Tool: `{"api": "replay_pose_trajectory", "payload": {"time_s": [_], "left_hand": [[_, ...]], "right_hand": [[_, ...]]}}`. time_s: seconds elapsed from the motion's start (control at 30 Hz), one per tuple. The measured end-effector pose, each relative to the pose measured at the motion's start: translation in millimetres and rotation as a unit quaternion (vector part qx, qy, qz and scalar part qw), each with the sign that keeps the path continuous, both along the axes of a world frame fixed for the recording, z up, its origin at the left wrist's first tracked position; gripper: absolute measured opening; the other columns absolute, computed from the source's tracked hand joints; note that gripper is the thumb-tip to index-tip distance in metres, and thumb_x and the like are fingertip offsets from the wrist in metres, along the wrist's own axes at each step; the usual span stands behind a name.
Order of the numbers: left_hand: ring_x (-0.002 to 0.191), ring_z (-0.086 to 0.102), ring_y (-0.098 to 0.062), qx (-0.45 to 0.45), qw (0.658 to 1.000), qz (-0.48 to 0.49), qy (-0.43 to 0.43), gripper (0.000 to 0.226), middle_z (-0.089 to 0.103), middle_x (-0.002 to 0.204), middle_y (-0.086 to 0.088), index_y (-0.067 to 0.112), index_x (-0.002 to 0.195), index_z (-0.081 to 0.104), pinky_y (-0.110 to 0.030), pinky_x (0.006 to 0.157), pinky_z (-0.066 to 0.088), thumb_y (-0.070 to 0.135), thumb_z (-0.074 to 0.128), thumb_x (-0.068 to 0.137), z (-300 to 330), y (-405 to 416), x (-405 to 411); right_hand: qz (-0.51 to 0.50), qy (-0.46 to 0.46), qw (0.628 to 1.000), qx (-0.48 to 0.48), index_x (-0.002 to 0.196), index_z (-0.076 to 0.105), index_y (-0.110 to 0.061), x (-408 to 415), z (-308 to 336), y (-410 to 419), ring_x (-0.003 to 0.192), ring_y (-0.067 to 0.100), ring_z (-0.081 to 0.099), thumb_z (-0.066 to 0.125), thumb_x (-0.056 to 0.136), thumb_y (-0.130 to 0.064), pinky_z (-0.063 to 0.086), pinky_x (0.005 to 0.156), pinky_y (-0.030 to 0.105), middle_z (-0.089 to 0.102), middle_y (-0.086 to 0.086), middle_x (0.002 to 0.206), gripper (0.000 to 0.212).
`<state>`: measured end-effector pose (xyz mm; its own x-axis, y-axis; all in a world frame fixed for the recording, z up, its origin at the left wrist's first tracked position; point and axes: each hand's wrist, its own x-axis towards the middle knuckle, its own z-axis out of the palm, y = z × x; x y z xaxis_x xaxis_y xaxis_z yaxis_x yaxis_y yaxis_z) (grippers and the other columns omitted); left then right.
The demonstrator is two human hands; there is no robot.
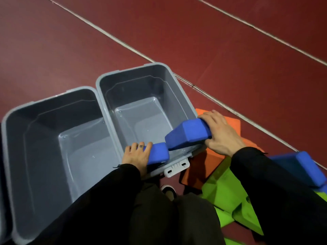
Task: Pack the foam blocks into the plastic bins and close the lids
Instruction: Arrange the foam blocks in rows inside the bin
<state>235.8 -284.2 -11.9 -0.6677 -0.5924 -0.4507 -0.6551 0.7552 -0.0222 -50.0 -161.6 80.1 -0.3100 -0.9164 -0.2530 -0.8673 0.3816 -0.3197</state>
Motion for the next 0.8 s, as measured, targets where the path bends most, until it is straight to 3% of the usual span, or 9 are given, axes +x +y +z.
{"api": "replay_pose_trajectory", "payload": {"time_s": [0.1, 0.27, 0.33, 0.43, 0.57, 0.67, 0.8], "left_hand": [[0.12, 0.045, -0.034, -0.007, 0.999, 0.014, -0.035, 0.098, 0.039, 0.143, -0.012, 0.026, 0.155, 0.007, -0.046, 0.097, 0.036, 0.039, 0.065, 0.078, -9.8, -4.1, -2.1], [0.123, 0.05, -0.031, 0.036, 0.999, 0.004, -0.016, 0.085, 0.047, 0.135, -0.008, 0.024, 0.142, 0.026, -0.047, 0.103, 0.04, 0.052, 0.066, 0.072, -23.2, -15.4, -6.2], [0.123, 0.053, -0.03, 0.047, 0.999, -0.001, -0.001, 0.084, 0.051, 0.133, -0.005, 0.023, 0.14, 0.03, -0.046, 0.101, 0.042, 0.06, 0.063, 0.072, -28.6, -17.3, -4.3], [0.13, 0.049, -0.028, 0.06, 0.998, -0.014, -0.01, 0.098, 0.049, 0.14, -0.006, 0.018, 0.15, 0.02, -0.045, 0.103, 0.042, 0.064, 0.063, 0.075, -37.7, -15.3, -9.3], [0.132, 0.047, -0.028, 0.06, 0.998, 0.023, -0.016, 0.097, 0.043, 0.147, -0.008, 0.01, 0.156, 0.01, -0.045, 0.107, 0.041, 0.045, 0.064, 0.082, -40.2, -11.4, -21.4], [0.13, 0.05, -0.029, 0.053, 0.997, 0.043, -0.046, 0.079, 0.048, 0.141, -0.008, 0.013, 0.145, 0.027, -0.049, 0.112, 0.035, 0.037, 0.064, 0.08, -36.1, -11.8, -23.3], [0.13, 0.049, -0.031, 0.119, 0.992, 0.041, -0.003, 0.077, 0.048, 0.142, -0.009, 0.015, 0.14, 0.034, -0.045, 0.108, 0.038, 0.053, 0.064, 0.081, -34.7, -23.0, -28.1]], "right_hand": [[0.039, 0.034, 0.998, 0.024, 0.15, 0.033, -0.03, 8.6, -11.4, -6.4, 0.154, 0.03, 0.015, 0.061, 0.068, -0.018, 0.032, 0.119, 0.049, 0.031, -0.001, 0.161, 0.088], [0.13, 0.081, 0.986, 0.07, 0.153, 0.03, -0.027, 25.7, -41.4, -25.2, 0.155, 0.035, 0.013, 0.06, 0.073, -0.014, 0.024, 0.124, 0.05, 0.026, 0.006, 0.165, 0.086], [0.124, 0.094, 0.984, 0.086, 0.155, 0.027, -0.026, 28.1, -54.9, -30.9, 0.156, 0.036, 0.009, 0.061, 0.078, -0.01, 0.017, 0.126, 0.049, 0.021, 0.006, 0.168, 0.086], [0.11, 0.111, 0.982, 0.107, 0.157, 0.021, -0.029, 25.2, -68.8, -35.4, 0.157, 0.036, 0.005, 0.061, 0.083, -0.008, 0.012, 0.127, 0.047, 0.011, 0.007, 0.171, 0.086], [0.122, 0.111, 0.976, 0.143, 0.158, 0.02, -0.027, 20.0, -73.3, -46.2, 0.156, 0.038, 0.009, 0.062, 0.084, -0.013, 0.016, 0.126, 0.048, 0.012, 0.011, 0.17, 0.086], [0.144, 0.119, 0.968, 0.168, 0.155, 0.023, -0.028, 26.7, -80.7, -47.0, 0.154, 0.04, 0.015, 0.062, 0.086, -0.013, 0.018, 0.125, 0.048, 0.018, 0.013, 0.168, 0.081], [0.107, 0.101, 0.972, 0.185, 0.163, 0.005, -0.029, 39.1, -95.3, -42.1, 0.156, 0.04, -0.009, 0.06, 0.085, -0.014, 0.006, 0.128, 0.049, -0.011, 0.014, 0.17, 0.097]]}}
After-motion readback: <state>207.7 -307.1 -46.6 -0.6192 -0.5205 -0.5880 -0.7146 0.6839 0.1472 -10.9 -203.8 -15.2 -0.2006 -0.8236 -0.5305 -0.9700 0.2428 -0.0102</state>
